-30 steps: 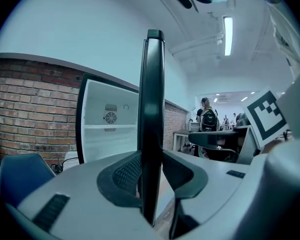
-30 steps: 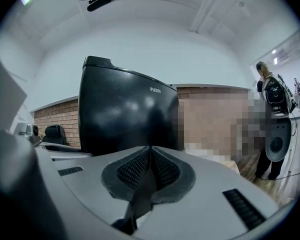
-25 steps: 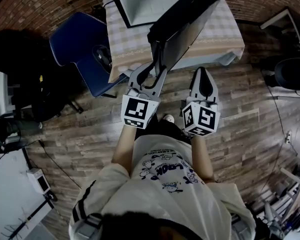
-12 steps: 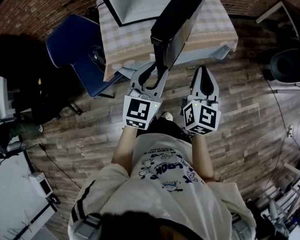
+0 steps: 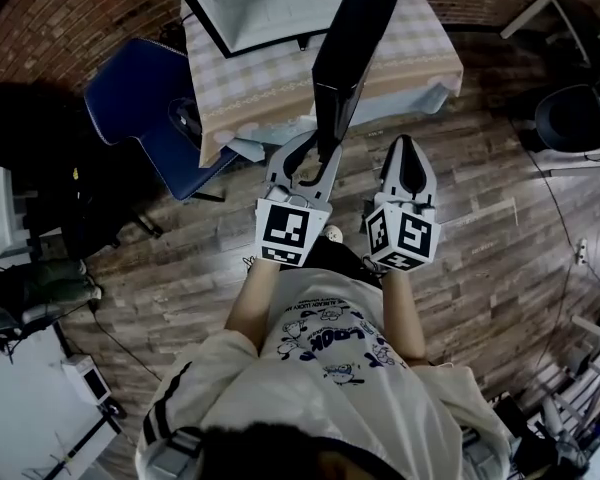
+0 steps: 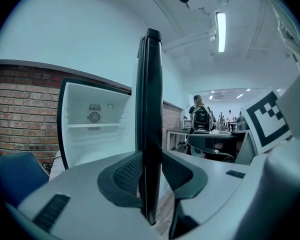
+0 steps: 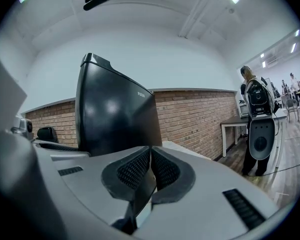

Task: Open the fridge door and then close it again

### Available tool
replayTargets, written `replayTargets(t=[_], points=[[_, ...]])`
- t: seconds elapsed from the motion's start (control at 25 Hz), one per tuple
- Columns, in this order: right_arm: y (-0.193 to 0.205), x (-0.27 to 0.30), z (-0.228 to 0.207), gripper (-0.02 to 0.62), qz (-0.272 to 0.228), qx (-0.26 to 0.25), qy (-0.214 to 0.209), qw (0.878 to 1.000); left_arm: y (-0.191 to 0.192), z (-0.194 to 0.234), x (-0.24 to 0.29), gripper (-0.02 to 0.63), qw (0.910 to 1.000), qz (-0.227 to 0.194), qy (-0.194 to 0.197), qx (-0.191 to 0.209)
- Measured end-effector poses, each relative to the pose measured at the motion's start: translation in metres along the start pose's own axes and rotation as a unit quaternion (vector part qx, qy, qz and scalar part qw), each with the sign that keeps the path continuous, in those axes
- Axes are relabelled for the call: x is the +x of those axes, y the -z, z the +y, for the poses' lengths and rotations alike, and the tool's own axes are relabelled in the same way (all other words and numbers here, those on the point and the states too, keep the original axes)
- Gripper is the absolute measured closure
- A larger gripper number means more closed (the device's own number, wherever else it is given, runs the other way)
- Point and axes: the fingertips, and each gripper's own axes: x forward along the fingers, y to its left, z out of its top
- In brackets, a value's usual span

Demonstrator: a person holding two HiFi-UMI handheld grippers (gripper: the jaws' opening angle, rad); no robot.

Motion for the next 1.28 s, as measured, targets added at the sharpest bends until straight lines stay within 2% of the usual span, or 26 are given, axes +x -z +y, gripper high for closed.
replayTargets(t=[1.0,1.28], points=[[0.009,-0.016,-0.051,0.561,0.01,0.007,0.032,0.999,-0.008,-0.086,0.029,0.494,0.999,0.005,0.043,0.012],[0.008,-0.021,-0.07,0.561,0.007,0.011,0.05,0.999,-0.01,-0.105,0.04,0.509,0.9973,0.01,0.071,0.017]])
